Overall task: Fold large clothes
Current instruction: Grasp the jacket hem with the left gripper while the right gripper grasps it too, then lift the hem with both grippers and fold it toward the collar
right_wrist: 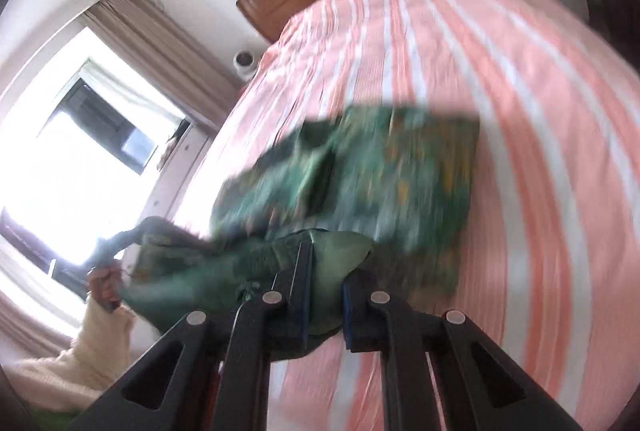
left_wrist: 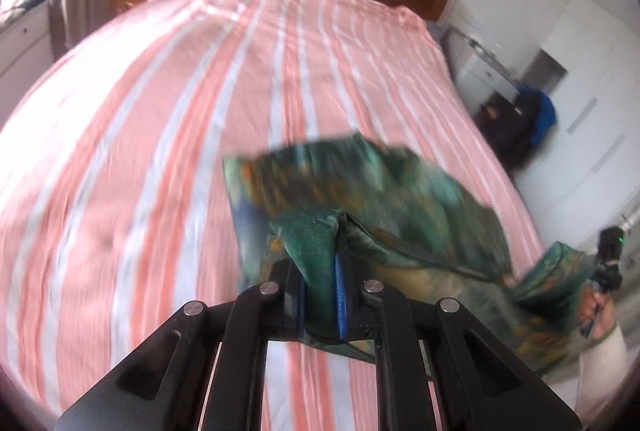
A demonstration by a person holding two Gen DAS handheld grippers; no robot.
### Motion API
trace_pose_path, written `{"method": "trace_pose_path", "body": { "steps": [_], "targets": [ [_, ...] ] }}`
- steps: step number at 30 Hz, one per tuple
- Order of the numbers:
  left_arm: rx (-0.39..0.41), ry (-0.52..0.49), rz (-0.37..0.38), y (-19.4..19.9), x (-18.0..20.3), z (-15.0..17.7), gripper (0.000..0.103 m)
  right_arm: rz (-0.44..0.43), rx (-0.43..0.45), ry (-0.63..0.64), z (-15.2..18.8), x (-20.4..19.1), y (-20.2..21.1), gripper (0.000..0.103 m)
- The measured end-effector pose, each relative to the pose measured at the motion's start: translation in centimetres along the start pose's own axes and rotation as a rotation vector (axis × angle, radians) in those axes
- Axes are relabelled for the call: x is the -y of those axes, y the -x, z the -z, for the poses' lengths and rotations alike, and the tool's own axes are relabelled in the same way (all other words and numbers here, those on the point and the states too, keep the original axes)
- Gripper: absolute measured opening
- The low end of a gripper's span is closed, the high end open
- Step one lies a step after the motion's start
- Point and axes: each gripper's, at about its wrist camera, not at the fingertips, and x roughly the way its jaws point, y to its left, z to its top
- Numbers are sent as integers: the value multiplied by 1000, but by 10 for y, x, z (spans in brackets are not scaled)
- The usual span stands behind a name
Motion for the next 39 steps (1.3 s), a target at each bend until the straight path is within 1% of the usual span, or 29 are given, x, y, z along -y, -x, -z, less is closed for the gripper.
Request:
{"method": "trace_pose_path", "body": {
  "steps": [3, 5, 6, 7, 8, 9, 10, 11, 12, 13, 14, 16, 17, 19, 20, 21, 22, 23, 24, 26, 29, 31, 32, 33, 35, 36, 37, 38, 39],
  "targets": [
    [-32, 72, -104, -78, -7, -51, 17, 86, 56, -7, -71, 23, -53, 12],
    [-73, 79, -179, -120, -12, -62, 34, 109, 65, -56, -106, 49, -96, 13],
    [-93, 68, -218, -134, -14, -63, 41, 123, 46, -104, -118, 63, -117, 18],
    [-111, 51, -253, -142, -18, -60, 60, 126, 25, -170, -123, 78, -136, 23],
    [-119, 28, -271, -144, -18, -59, 69, 119, 0, -242, -125, 92, -155, 35],
    [-112, 15, -254, -141, -19, -59, 70, 111, -9, -284, -125, 100, -169, 54],
    [-101, 6, -210, -134, -22, -60, 76, 108, 5, -294, -123, 102, -173, 67],
    [-86, 2, -160, -126, -25, -63, 87, 105, 29, -282, -121, 102, -173, 93],
    [-62, -2, -125, -118, -27, -64, 93, 98, 51, -267, -123, 102, -169, 100],
    [-31, -9, -104, -112, -29, -67, 102, 89, 70, -252, -124, 102, -160, 100],
    [-1, -26, -103, -106, -31, -67, 102, 100, 75, -224, -124, 99, -154, 100],
    [-35, -81, -169, -121, -31, -63, 102, 198, 21, -130, -125, 93, -152, 100],
    [-73, -124, -246, -142, -33, -58, 102, 264, -44, -60, -123, 86, -161, 100],
    [-117, -184, -380, -172, -34, -44, 99, 352, -126, 34, -112, 81, -177, 100],
    [-126, -208, -421, -183, -36, -33, 80, 400, -160, 82, -106, 74, -188, 99],
    [-132, -221, -432, -190, -36, -26, 59, 442, -172, 121, -100, 69, -198, 85],
    [-155, -215, -415, -196, -37, -20, 8, 477, -162, 149, -94, 63, -200, 66],
    [-172, -201, -415, -200, -36, -16, 9, 499, -150, 171, -91, 56, -203, 25],
    [-140, -220, -436, -195, -31, -17, 9, 539, -142, 189, -89, 49, -204, 19],
    [-56, -265, -439, -173, -19, -25, 8, 595, -95, 255, -91, 30, -195, 13],
    [55, -200, -363, -136, -15, -57, 8, 613, 47, 329, -101, 2, -162, 12],
    [111, -194, -375, -134, -10, -70, 8, 595, 137, 340, -112, -8, -147, 12],
    [125, -201, -396, -144, -9, -74, 8, 596, 182, 336, -117, -8, -147, 12],
    [108, -206, -421, -159, -11, -75, 8, 602, 191, 321, -122, -5, -152, 12],
    [-6, -200, -478, -210, -32, -66, 10, 620, 134, 251, -127, 22, -183, 12],
    [-70, -179, -478, -232, -47, -55, 11, 630, 90, 225, -125, 38, -200, 13],
    [-108, -164, -475, -252, -59, -43, 12, 633, 27, 182, -119, 59, -221, 15],
    [-102, -166, -472, -260, -64, -31, 13, 604, -27, 105, -108, 84, -238, 17],
    [-74, -177, -478, -262, -64, -26, 13, 572, -23, 65, -101, 95, -242, 18]
  ]
}}
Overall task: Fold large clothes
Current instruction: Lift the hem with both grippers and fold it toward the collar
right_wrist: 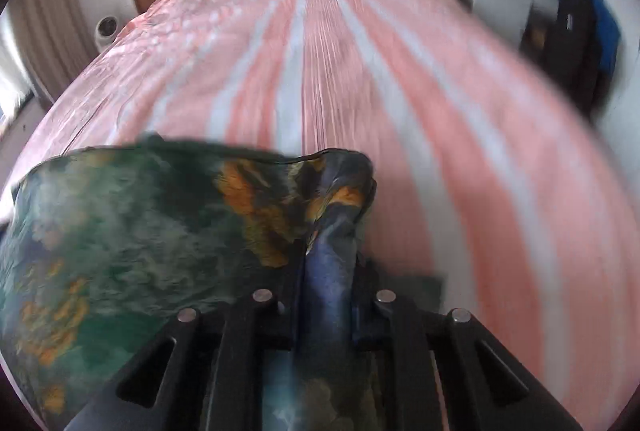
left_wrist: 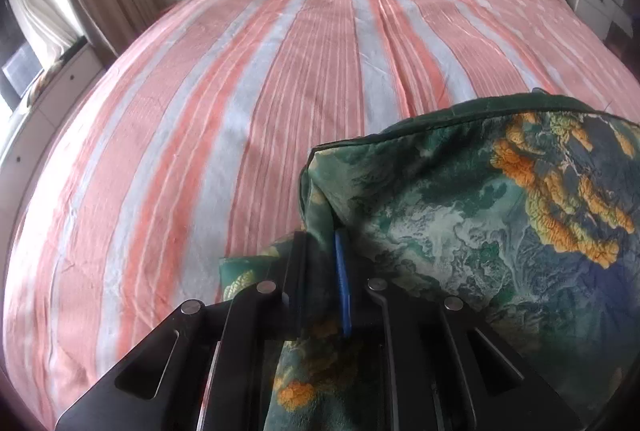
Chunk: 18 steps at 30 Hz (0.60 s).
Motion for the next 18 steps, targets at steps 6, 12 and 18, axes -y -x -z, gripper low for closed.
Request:
{"method": "trace_pose_path", "body": {
  "steps": [6, 12, 18],
  "targets": [
    [16, 30, -5, 4, -7, 1, 30, -105, 22, -99, 8, 20, -1, 20],
    [160, 50, -62, 83, -13, 1, 96, -113, 92, -132, 3, 26, 30, 71],
    [218, 28, -55, 147, -9, 19, 97, -57, 196, -103, 29, 35, 110, 79]
  ]
}}
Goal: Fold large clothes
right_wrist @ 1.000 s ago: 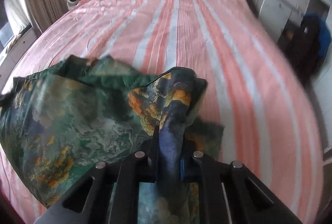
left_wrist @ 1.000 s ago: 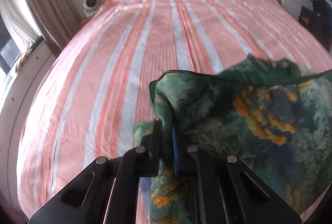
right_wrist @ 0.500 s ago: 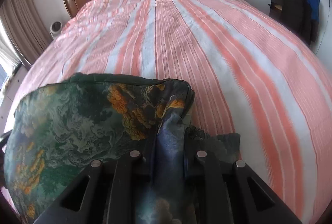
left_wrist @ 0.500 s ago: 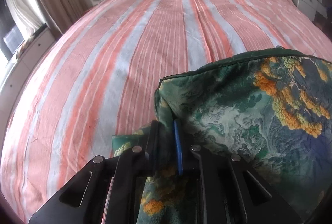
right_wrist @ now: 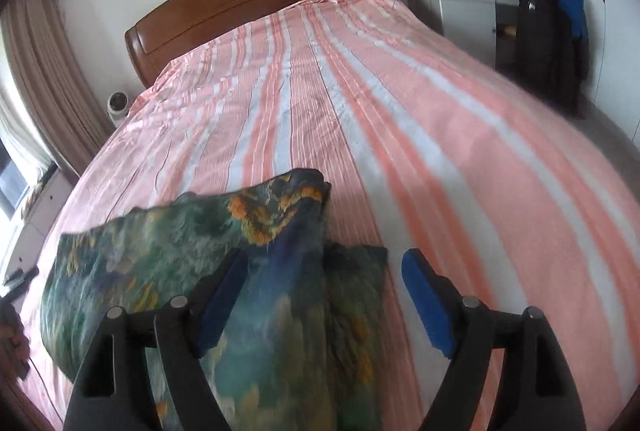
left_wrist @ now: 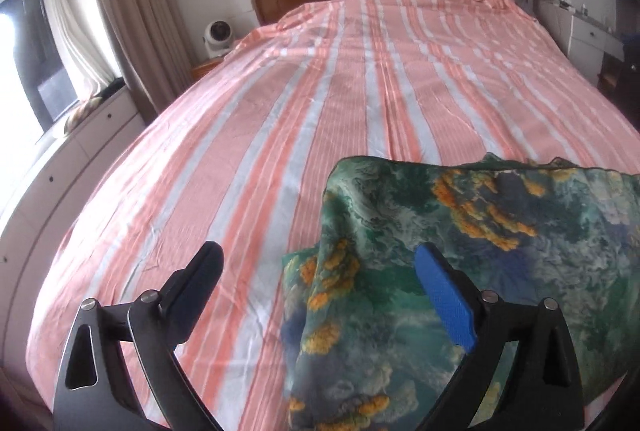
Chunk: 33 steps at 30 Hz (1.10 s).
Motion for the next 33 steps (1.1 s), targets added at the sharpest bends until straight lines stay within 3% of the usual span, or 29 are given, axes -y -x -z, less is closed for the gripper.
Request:
{"method": "trace_pose_path", "body": {
  "steps": [8, 12, 15, 18, 21, 23, 27, 33],
  "targets": [
    [31, -10, 47, 55, 15, 3, 97, -5, -20, 61, 57, -12, 52, 79],
    [4, -27, 189, 64, 58, 0, 98, -60, 2, 51, 87, -26, 71, 79],
    [-32, -77, 276, 57, 107, 5, 99, -165, 22, -2, 114, -38, 94, 79],
    [-76, -179, 231, 38, 158, 23, 99, -250, 34, -32, 144, -47, 118, 81],
    [-91, -333, 151, 27, 194, 59, 98, -270, 30, -24, 173, -50, 132, 81],
    [-41, -412, 115, 38, 202, 84, 98, -258, 21, -9, 188, -47, 136, 82],
    [-27, -488, 141, 68, 195, 118, 99, -188, 21, 10, 213, -29, 135, 82],
    [-124, -428, 275, 108, 168, 161, 99, -134, 22, -28, 232, -13, 121, 82]
  ]
}}
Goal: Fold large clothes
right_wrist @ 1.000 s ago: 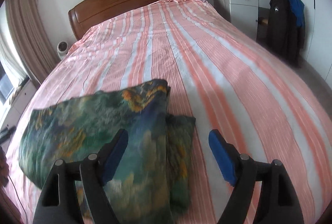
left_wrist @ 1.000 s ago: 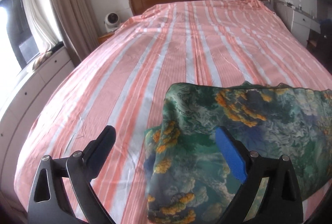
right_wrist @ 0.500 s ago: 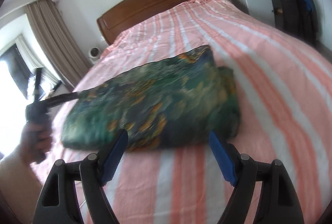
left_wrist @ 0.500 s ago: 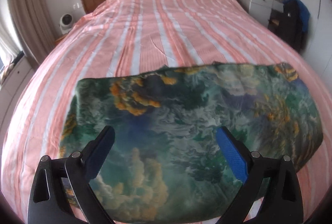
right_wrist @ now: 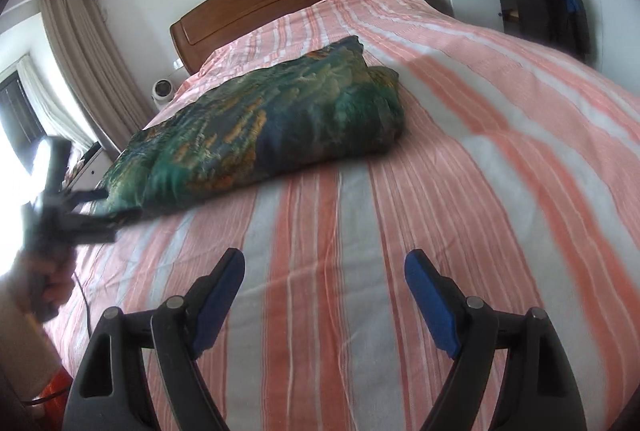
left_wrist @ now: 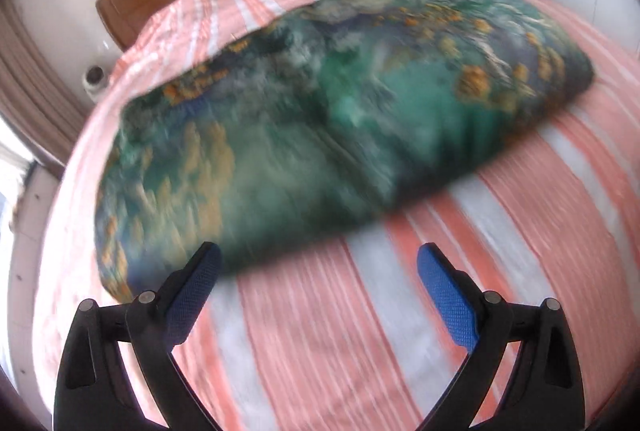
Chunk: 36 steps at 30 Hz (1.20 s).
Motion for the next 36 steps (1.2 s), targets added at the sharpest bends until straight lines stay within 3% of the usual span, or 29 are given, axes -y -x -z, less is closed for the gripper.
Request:
{"method": "trace_pose_path", "body": {
  "steps": [2, 9, 13, 23, 27, 31, 36],
  "targets": [
    [-16, 32, 38, 7, 5, 13, 99, 20, -9, 27, 5, -2, -6, 82],
    [-71, 71, 57, 8, 39, 39, 99, 60, -40, 154, 18, -17, -14, 82],
    [-61, -13, -33, 2, 62, 44, 103, 61, -58, 184, 23, -20, -18, 85],
    [-125, 74, 11, -7, 58, 41, 103, 53, -67, 176, 25, -19, -20, 86],
    [-185, 49, 46, 6, 50, 29, 102, 49, -69, 177, 24, -18, -21, 86],
    [-68, 89, 96, 64, 15, 10, 102, 39, -57, 144, 22, -9, -15, 86],
    [60, 317, 170, 127, -66, -4, 103, 22, -47, 78, 19, 4, -11, 86]
  ]
}}
